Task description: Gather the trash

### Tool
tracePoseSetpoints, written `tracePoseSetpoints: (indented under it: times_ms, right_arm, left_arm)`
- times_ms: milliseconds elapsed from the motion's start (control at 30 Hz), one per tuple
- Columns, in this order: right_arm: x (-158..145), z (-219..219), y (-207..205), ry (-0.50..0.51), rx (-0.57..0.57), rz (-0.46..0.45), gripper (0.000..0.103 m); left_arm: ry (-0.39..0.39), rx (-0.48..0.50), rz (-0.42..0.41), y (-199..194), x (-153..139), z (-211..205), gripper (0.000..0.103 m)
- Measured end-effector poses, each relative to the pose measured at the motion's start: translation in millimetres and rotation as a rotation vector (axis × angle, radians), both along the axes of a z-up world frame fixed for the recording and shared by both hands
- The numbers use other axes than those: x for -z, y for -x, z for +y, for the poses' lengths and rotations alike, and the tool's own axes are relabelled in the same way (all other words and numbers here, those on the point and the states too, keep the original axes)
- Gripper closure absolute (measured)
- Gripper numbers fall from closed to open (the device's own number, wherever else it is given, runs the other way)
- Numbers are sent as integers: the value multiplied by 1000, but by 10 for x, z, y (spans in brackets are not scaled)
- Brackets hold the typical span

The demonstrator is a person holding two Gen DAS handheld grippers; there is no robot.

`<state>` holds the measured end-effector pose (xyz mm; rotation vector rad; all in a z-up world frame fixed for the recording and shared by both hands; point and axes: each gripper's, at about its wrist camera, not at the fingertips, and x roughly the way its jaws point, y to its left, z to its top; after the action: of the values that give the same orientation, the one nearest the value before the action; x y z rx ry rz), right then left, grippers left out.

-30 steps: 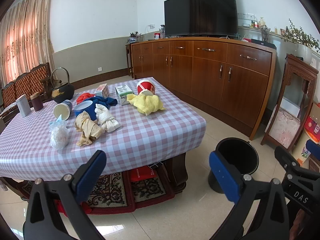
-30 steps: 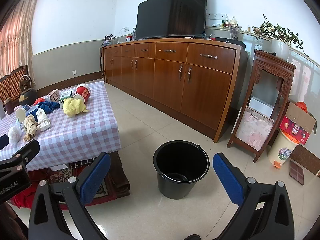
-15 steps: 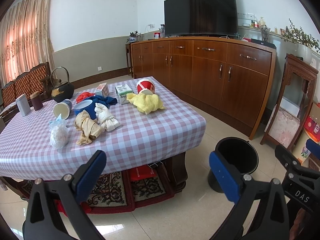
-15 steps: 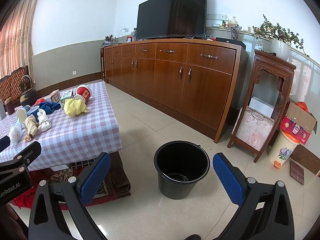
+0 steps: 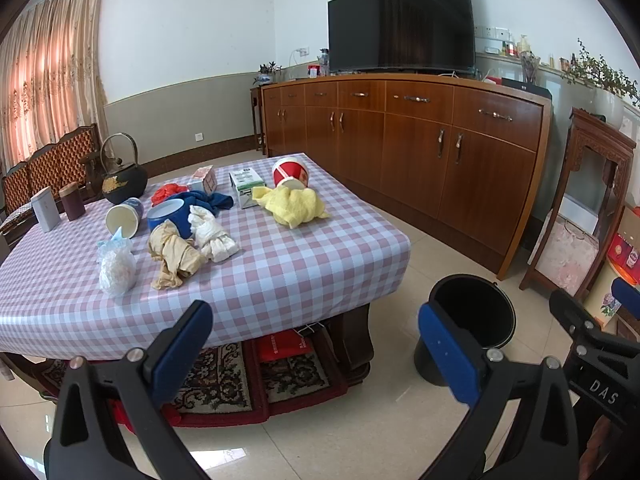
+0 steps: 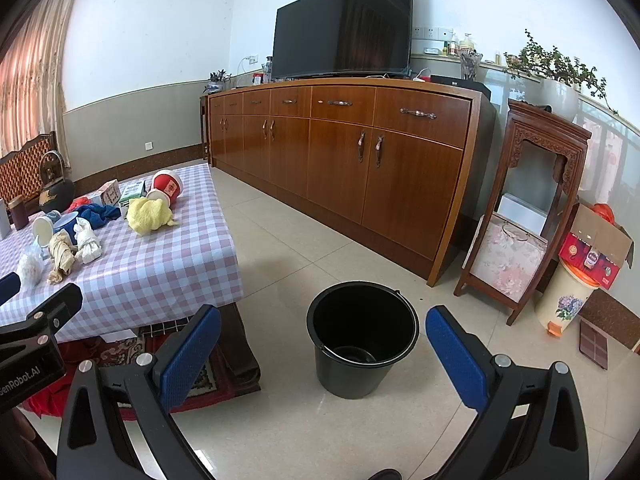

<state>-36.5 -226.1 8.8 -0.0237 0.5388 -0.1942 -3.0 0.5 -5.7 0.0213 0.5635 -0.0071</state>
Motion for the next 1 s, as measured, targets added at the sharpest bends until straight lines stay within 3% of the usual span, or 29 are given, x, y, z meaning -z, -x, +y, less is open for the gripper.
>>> tracePoseSetpoints:
  times_ms: [1000]
  right_arm:
    - [-12, -18, -3, 0, 7, -2, 0]
  left_arm:
    - [2, 3, 0, 14, -14, -33, 0]
